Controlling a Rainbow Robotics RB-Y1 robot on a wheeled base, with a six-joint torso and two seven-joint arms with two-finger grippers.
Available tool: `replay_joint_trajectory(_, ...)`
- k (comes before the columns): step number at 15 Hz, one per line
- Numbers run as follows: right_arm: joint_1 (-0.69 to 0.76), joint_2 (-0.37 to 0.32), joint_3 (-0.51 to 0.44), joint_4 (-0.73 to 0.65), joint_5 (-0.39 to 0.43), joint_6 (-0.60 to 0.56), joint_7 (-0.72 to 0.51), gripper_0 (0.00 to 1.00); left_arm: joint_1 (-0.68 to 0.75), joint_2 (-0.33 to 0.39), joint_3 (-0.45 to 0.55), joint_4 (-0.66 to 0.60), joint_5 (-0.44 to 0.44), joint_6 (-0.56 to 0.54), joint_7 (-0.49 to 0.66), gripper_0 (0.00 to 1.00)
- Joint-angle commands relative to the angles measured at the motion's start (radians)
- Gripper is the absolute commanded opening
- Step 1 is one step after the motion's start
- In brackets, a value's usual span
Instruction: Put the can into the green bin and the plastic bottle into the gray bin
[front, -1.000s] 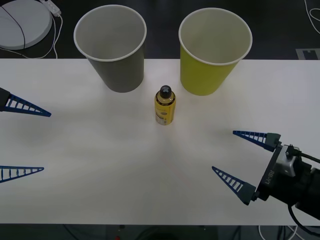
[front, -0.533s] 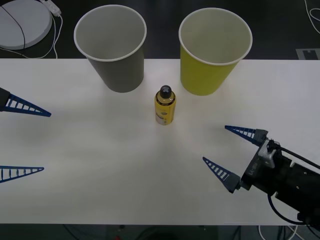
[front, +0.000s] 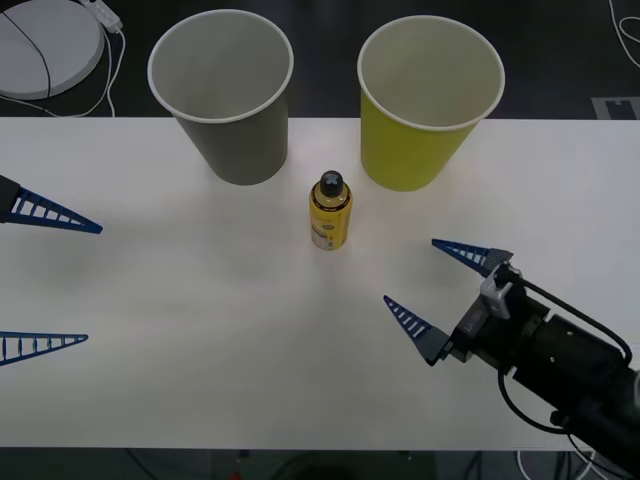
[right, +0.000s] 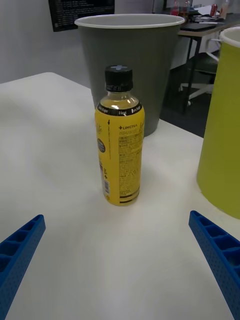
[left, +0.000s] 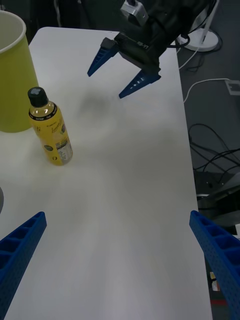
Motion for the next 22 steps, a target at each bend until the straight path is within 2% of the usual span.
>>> replay_joint_trajectory(1,-0.040,0.013,0.049,0.000,-0.002,0.073,-0.002,1.00,0.000,0.000,0.000,0.000,0.000,0.000,0.000,1.00)
replay_joint_trajectory(9,-0.166,0.063,0.208,0.000,-0.003,0.307,-0.022,1.00,0.000,0.000,0.000,0.000,0.000,0.000,0.000,1.00)
replay_joint_trajectory(12,-0.195,0.093,0.242,0.000,0.011,0.372,-0.032,1.00,0.000,0.000,0.000,0.000,0.000,0.000,0.000,1.00)
replay_joint_trajectory(22,-0.333,0.183,0.248,0.165,0.015,0.365,-0.066,1.00,0.000,0.000,0.000,0.000,0.000,0.000,0.000,1.00)
